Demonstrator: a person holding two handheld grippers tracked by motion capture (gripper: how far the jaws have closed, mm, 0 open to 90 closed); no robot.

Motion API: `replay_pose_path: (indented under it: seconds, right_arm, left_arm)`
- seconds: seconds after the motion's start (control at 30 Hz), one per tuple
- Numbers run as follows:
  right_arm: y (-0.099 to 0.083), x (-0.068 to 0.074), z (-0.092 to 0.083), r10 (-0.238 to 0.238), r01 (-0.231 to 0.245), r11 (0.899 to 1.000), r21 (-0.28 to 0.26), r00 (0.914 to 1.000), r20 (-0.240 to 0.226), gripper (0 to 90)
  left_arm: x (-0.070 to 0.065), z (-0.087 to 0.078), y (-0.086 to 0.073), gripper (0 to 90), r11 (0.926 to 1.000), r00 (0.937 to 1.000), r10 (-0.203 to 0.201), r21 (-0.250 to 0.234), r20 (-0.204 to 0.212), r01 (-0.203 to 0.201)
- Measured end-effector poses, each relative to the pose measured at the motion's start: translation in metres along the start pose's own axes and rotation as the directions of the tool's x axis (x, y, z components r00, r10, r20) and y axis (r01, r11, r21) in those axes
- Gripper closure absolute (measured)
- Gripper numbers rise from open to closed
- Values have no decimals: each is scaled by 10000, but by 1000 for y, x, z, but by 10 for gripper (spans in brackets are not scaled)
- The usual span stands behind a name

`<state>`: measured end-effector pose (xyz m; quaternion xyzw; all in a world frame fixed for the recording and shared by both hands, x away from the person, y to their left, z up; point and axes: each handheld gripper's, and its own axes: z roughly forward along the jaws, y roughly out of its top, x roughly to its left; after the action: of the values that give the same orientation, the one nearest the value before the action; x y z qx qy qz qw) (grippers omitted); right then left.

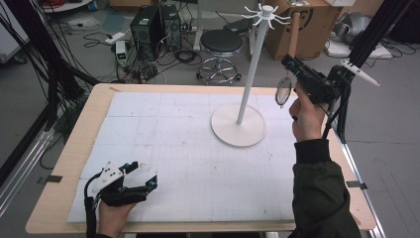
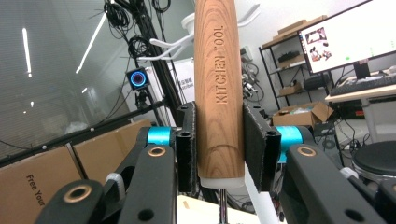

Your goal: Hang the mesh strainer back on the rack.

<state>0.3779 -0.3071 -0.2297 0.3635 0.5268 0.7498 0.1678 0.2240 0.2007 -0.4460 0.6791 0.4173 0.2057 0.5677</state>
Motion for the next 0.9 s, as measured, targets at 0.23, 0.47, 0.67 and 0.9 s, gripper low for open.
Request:
replay_pose_path:
  seconds: [0.23,0.47,0.67,0.9]
  right_arm:
    - [-5,-1,9,83,-79,9994,349,9999,-93,687]
    - [-8,4,14,50,-39,9985,538,9998,-204,687]
    - [-13,7,20,-25,37,9979,639,9998,-195,686]
    - [-17,10,25,-285,294,9965,787,9995,-122,686]
  left_arm:
    - [0,0,0,113,10000,10000,0,5,28,0]
    - [0,-1,0,113,10000,10000,-50,-62,24,50]
    - [0,-2,1,113,9999,10000,-58,-82,48,58]
    - [1,-2,1,113,9999,10000,-54,-88,21,54]
